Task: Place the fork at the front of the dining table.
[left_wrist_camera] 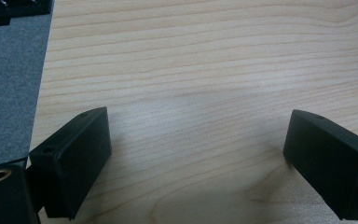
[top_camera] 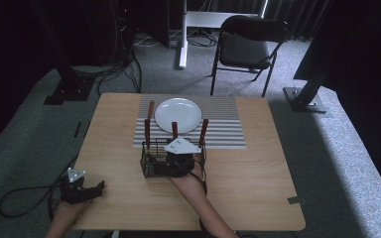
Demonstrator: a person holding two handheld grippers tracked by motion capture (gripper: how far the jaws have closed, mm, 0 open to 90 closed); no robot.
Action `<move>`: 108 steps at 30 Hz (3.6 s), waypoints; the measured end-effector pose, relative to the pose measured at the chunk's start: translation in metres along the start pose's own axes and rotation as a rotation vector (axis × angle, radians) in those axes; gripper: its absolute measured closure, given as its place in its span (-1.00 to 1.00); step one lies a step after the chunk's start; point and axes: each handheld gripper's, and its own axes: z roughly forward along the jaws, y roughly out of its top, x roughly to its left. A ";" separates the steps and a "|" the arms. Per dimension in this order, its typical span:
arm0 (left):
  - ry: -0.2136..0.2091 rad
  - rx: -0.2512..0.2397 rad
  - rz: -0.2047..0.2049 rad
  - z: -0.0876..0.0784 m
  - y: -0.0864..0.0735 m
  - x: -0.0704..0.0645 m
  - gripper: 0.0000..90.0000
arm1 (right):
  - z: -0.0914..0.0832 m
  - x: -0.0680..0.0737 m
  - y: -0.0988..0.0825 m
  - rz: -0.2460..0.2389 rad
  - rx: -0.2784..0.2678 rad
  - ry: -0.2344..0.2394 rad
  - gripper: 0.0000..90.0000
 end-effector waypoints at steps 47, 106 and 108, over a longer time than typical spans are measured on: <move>0.000 0.000 -0.002 0.000 0.000 0.000 -0.84 | 0.088 0.024 0.020 0.319 0.065 -0.364 0.47; -0.001 0.002 -0.002 0.000 0.000 0.000 -0.84 | 0.036 0.030 0.072 0.191 -0.030 -0.317 0.69; -0.001 0.003 -0.001 0.000 0.000 0.000 -0.84 | 0.034 0.030 0.075 0.183 -0.037 -0.321 0.69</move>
